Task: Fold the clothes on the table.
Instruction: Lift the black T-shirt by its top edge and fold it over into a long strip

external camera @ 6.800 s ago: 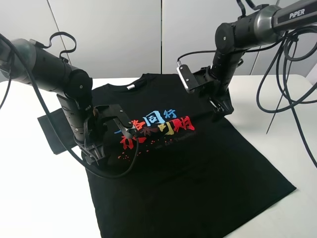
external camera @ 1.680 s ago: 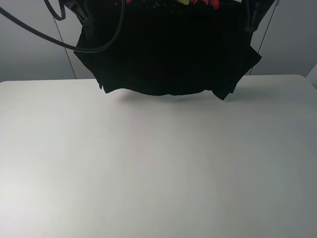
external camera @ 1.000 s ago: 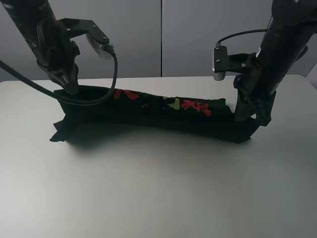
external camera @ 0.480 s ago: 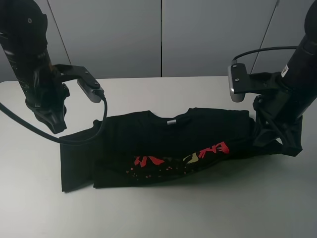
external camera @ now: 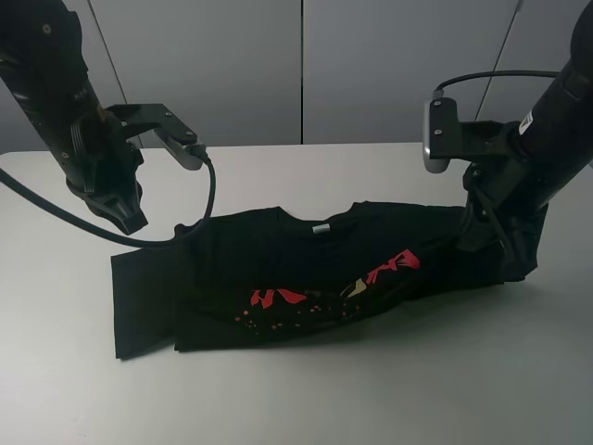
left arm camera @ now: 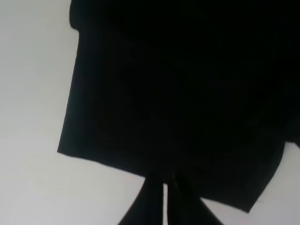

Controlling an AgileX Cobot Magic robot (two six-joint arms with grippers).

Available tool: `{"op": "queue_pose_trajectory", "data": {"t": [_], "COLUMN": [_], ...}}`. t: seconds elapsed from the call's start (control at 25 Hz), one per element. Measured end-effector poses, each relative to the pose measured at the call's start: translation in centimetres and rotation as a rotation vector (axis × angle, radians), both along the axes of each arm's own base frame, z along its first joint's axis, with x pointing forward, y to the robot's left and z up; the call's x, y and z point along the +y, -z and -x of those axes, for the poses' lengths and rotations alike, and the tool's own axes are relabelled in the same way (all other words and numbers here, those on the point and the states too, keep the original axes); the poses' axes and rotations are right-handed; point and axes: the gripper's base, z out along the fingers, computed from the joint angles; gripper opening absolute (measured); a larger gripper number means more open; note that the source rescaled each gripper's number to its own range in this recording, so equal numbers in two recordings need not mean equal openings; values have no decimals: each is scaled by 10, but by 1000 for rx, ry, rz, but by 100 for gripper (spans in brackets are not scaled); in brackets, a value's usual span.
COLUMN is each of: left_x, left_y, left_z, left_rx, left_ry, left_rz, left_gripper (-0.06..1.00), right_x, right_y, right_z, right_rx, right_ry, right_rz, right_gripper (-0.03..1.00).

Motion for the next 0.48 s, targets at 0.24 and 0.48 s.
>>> {"op": "queue_pose_trajectory", "data": {"t": [0.24, 0.48], "left_x": [-5, -14], "left_y": [-1, -1], "left_z": [-2, 2], "left_rx": [-24, 23], "left_ry": [-21, -20], "left_rz": [64, 153], "left_gripper": [8, 23], "right_x": [3, 3], "right_y": [-2, -3], "right_z": [-10, -13], "right_rx": [-103, -127], "right_ry": [109, 146], "right_rz": [-52, -69], "right_gripper": [0, 0]}}
